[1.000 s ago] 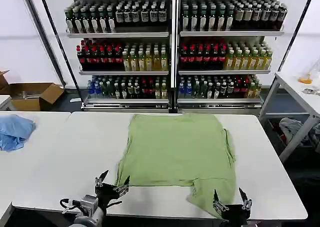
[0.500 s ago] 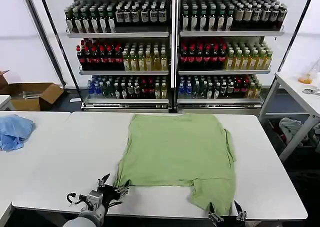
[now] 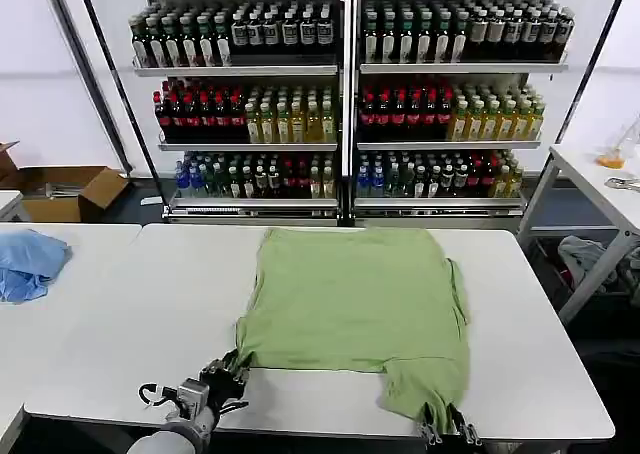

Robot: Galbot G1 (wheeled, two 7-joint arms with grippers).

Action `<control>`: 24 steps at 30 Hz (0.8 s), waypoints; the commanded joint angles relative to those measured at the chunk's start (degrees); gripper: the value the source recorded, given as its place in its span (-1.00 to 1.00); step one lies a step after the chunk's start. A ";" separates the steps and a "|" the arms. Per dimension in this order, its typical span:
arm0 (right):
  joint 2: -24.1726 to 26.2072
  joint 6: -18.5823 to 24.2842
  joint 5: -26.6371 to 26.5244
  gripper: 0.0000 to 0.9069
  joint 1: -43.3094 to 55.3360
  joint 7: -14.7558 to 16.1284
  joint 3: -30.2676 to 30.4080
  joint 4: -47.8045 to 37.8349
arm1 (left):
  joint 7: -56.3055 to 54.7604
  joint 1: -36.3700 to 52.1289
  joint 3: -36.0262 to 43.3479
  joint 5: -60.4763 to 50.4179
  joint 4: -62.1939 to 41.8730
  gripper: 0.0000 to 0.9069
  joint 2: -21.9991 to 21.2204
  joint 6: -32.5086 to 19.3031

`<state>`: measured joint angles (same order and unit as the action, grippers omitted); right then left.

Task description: Fold and organize the clothes.

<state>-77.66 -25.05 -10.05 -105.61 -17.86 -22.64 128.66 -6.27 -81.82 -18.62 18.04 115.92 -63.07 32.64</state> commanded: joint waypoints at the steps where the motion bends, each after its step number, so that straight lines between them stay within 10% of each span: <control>1: 0.03 2.00 -0.65 -1.00 -0.68 0.65 -0.63 1.56 | 1.15 -2.43 -0.57 1.21 4.18 -0.96 0.04 0.00; 24: 6.94 5.54 -5.82 -1.00 3.50 2.92 -11.42 9.40 | 1.76 -0.01 -4.42 3.45 10.06 -0.96 5.36 -0.67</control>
<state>-73.01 -20.05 -13.30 -106.84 -15.23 -30.41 137.33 -4.78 -86.16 -23.09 20.51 126.51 -59.52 32.32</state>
